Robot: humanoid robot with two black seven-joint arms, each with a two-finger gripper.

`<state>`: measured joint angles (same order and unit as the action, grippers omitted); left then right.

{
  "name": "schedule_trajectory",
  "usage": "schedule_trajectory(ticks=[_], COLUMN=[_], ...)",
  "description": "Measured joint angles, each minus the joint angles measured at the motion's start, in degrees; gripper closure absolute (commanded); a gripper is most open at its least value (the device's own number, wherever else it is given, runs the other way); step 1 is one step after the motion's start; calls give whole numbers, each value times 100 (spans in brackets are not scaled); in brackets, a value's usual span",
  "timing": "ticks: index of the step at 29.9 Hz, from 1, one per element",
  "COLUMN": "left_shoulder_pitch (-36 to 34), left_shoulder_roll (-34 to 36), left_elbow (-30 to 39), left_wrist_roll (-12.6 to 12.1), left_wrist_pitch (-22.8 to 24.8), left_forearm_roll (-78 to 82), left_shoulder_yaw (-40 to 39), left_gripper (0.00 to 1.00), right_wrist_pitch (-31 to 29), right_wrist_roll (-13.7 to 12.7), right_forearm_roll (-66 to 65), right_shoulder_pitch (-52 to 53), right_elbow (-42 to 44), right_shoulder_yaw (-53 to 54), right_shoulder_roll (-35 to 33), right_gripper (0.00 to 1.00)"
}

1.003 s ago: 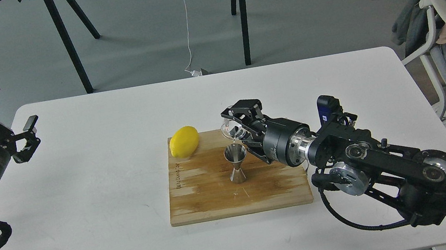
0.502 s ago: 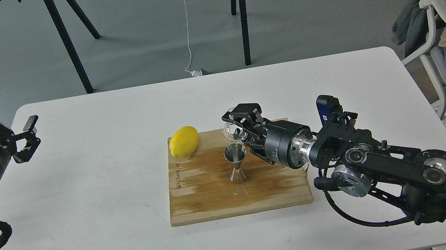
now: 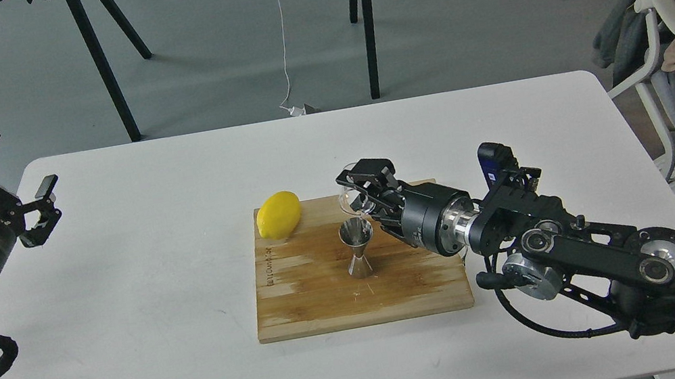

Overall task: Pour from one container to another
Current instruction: 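Tilt the glass with the right gripper to pour liquid into the jigger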

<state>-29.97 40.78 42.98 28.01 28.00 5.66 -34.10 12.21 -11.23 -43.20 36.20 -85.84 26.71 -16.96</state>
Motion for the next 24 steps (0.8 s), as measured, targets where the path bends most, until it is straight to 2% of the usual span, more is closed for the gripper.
schedule_trajectory(ticks=[24], left_shoulder_pitch=[0], left_shoulder_roll=[0], left_elbow=[0], left_wrist_roll=[-2], left_wrist_pitch=[0], left_forearm_roll=[1], left_shoulder_yaw=[0], left_gripper=[2], right_wrist_pitch=[1], right_wrist_roll=[180], right_forearm_roll=[-407], right_shoulder_pitch=[484], right_elbow=[8], right_shoulder_yaw=[-652], right_shoulder_roll=[-226], right_gripper=[62])
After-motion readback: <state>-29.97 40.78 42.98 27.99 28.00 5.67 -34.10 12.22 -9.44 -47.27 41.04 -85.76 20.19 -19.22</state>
